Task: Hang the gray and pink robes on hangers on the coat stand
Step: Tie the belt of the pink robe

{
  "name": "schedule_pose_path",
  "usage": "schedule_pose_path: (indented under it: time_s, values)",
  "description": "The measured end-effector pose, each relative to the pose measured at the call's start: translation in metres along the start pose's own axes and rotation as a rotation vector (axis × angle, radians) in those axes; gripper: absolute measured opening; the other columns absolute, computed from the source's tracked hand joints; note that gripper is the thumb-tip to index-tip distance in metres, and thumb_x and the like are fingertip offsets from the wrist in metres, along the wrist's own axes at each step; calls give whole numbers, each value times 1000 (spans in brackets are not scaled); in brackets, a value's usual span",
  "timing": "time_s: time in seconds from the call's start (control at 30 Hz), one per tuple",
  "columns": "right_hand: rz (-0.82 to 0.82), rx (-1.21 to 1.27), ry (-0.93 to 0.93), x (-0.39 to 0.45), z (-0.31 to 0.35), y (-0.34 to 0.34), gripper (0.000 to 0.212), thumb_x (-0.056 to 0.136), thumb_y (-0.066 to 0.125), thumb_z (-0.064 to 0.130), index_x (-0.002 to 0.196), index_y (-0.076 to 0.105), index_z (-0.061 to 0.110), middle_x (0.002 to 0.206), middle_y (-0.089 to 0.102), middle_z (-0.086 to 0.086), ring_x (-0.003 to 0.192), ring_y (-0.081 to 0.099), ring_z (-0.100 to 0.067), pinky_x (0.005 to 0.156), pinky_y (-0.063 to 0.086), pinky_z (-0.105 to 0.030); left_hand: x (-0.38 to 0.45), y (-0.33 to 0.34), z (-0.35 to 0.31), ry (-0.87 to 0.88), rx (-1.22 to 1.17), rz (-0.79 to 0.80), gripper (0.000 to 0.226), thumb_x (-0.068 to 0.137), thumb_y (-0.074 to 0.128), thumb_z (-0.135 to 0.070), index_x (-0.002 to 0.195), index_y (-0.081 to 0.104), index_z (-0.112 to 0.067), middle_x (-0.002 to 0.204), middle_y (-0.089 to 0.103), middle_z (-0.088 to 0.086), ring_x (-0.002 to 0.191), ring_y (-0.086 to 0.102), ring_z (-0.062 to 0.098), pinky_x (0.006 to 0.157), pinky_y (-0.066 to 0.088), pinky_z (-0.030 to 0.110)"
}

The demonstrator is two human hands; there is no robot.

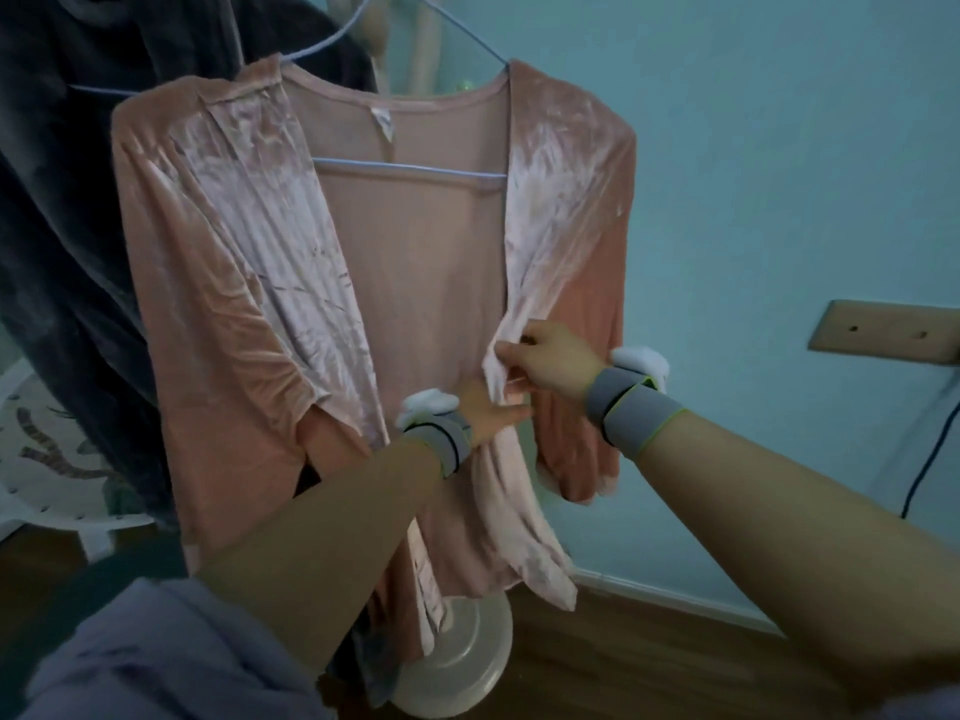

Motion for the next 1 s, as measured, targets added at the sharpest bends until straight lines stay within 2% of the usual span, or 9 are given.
schedule_pose_path:
  time_s: [0.1, 0.17, 0.23, 0.3, 0.4, 0.57, 0.67, 0.8, 1.0]
  values:
    - [-33, -297, -170, -5, 0, -24, 15, 88, 55, 10, 100, 63, 5, 93, 65, -3, 86, 60, -19, 68, 40, -15, -15, -9, 9, -106, -21, -147, 29, 92, 49, -17, 109, 61, 4, 99, 64, 19, 93, 59, 31, 68, 35, 24]
    - [-63, -598, -218, -10, -18, -43, 39, 88, 52, 14, 127, 53, 13, 128, 58, -5, 118, 53, -24, 93, 38, -24, -29, -7, 9, -140, -28, -110, 23, 92, 47, -14, 100, 62, 1, 84, 59, 13, 83, 51, 23, 64, 29, 21]
    - [-61, -816, -225, -14, -38, -56, 50, 88, 49, 19, 137, 42, 21, 143, 45, -3, 131, 40, -26, 105, 34, -37, -38, -4, 8, -179, -18, -87, 26, 91, 47, -12, 109, 61, 1, 99, 63, 19, 86, 53, 23, 67, 30, 21]
    - [13, -914, -191, -16, -59, -59, 45, 88, 47, 19, 133, 44, 17, 140, 46, -7, 128, 42, -30, 101, 36, -40, -51, -2, 7, -244, -56, -133, 32, 88, 49, -9, 116, 60, 2, 109, 63, 22, 92, 55, 26, 73, 34, 23]
    - [188, -937, -114, -28, -76, -44, 30, 90, 44, 14, 115, 57, 3, 121, 61, -18, 110, 58, -35, 82, 45, -34, -66, -3, 9, -307, -114, -201, 31, 86, 50, -7, 113, 62, 3, 101, 63, 20, 89, 56, 27, 74, 38, 27]
    - [474, -871, -178, -70, -101, 17, 28, 94, 38, 12, 93, 64, 2, 104, 59, -17, 93, 56, -28, 78, 42, -29, -90, -2, 2, -375, -122, -202, 19, 73, 57, -19, 87, 55, -6, 71, 53, 8, 60, 45, 21, 60, 36, 28]
    - [553, -798, -182, -79, -114, 41, 32, 94, 40, 15, 118, 58, 3, 127, 58, -15, 115, 55, -32, 95, 42, -31, -97, -7, 5, -405, -36, -148, 28, 78, 57, -17, 103, 61, -5, 90, 58, 17, 75, 53, 27, 66, 42, 30]
    - [574, -771, -107, -79, -130, 57, 38, 92, 45, 25, 127, 51, 11, 135, 53, -11, 122, 51, -28, 103, 41, -32, -100, -14, 13, -390, 79, -111, 27, 84, 56, -6, 107, 63, 6, 94, 59, 20, 83, 53, 24, 73, 39, 32]
    - [621, -688, 64, -95, -145, 109, 44, 98, 36, 29, 131, 47, 2, 140, 47, -14, 128, 46, -29, 108, 36, -33, -113, -19, 29, -340, 154, -27, 15, 90, 56, -16, 84, 61, -3, 84, 57, 12, 76, 52, 22, 69, 38, 29]
Point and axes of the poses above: each hand's wrist, its own x-axis towards the middle knuckle, its own y-axis out of the palm, z = x × y, the point moved 7 cm from there along x, towards the middle knuckle
